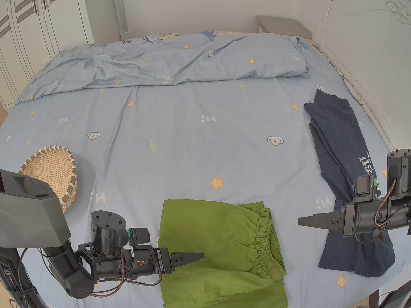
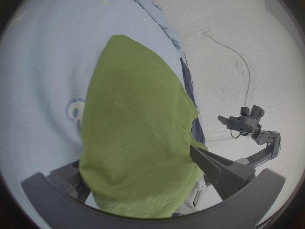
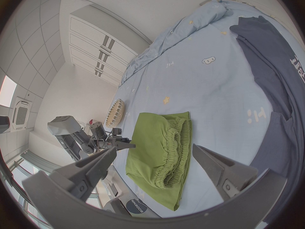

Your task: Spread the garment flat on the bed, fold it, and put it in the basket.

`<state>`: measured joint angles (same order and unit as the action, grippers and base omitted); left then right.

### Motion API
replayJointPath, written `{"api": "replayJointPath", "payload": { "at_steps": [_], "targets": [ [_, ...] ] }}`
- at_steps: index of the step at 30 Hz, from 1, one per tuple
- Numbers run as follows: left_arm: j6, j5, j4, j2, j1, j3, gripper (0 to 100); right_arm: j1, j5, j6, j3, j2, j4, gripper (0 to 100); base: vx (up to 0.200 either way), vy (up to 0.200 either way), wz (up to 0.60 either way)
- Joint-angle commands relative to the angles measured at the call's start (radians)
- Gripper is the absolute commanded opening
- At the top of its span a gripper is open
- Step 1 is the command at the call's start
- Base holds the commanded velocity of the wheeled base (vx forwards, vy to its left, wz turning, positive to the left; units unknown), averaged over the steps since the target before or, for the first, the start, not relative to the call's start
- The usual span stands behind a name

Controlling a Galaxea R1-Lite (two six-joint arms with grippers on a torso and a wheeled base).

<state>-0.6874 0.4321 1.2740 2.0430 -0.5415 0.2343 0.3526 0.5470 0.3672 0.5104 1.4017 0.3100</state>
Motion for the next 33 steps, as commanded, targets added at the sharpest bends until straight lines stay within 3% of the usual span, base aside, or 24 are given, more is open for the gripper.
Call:
{"api": "replayJointPath", "payload": {
  "at_steps": [1, 8, 9, 16, 20, 21, 22, 23, 25, 26, 29, 33],
  "targets": [
    [-0.058, 0.031, 0.114, 0.089, -0.037, -0.024, 100, 0.000, 0.001, -0.001, -0.001, 0.005, 0.001, 100, 0.000, 0.000, 0.00],
    [-0.064, 0.045, 0.260, 0.177, -0.051, -0.059, 100, 0.000, 0.001, -0.001, -0.004, 0.006, 0.006, 100, 0.000, 0.000, 0.00],
    [-0.064, 0.045, 0.260, 0.177, -0.051, -0.058, 0, 0.000, 0.001, -0.001, -0.004, 0.006, 0.006, 100, 0.000, 0.000, 0.00],
    [-0.090, 0.063, 0.226, 0.135, -0.038, -0.052, 0, -0.004, 0.001, -0.001, -0.001, 0.005, 0.004, 100, 0.000, 0.000, 0.00],
    [-0.090, 0.076, -0.062, -0.064, -0.017, 0.043, 0, -0.018, -0.002, 0.002, 0.031, -0.003, 0.000, 100, 0.000, 0.000, 0.00],
    [-0.090, 0.076, -0.078, -0.072, -0.014, 0.051, 0, -0.020, -0.002, 0.002, 0.033, -0.003, 0.000, 100, 0.000, 0.000, 0.00],
    [-0.089, 0.077, -0.292, -0.164, 0.008, 0.151, 0, -0.033, -0.004, 0.016, 0.065, -0.003, -0.003, 100, 0.000, 0.000, 0.00],
    [-0.089, 0.077, -0.312, -0.172, 0.009, 0.162, 0, -0.035, -0.004, 0.018, 0.068, -0.003, -0.003, 100, 0.000, 0.000, 0.00],
    [-0.078, 0.082, -0.703, -0.274, 0.038, 0.358, 0, -0.055, -0.009, 0.036, 0.114, 0.002, -0.023, 100, 0.000, 0.000, 0.00],
    [-0.064, 0.085, -0.831, -0.297, 0.054, 0.430, 0, -0.064, -0.009, 0.036, 0.132, 0.003, -0.035, 100, 0.000, 0.000, 0.00],
    [0.039, 0.102, -1.091, -0.322, 0.114, 0.594, 0, -0.080, -0.009, 0.035, 0.169, 0.005, -0.072, 100, 0.000, 0.000, 0.00],
    [0.197, 0.244, -1.332, -0.326, 0.227, 0.752, 0, -0.086, -0.002, 0.032, 0.165, 0.006, -0.086, 100, 0.000, 0.000, 0.00]
  ]
}}
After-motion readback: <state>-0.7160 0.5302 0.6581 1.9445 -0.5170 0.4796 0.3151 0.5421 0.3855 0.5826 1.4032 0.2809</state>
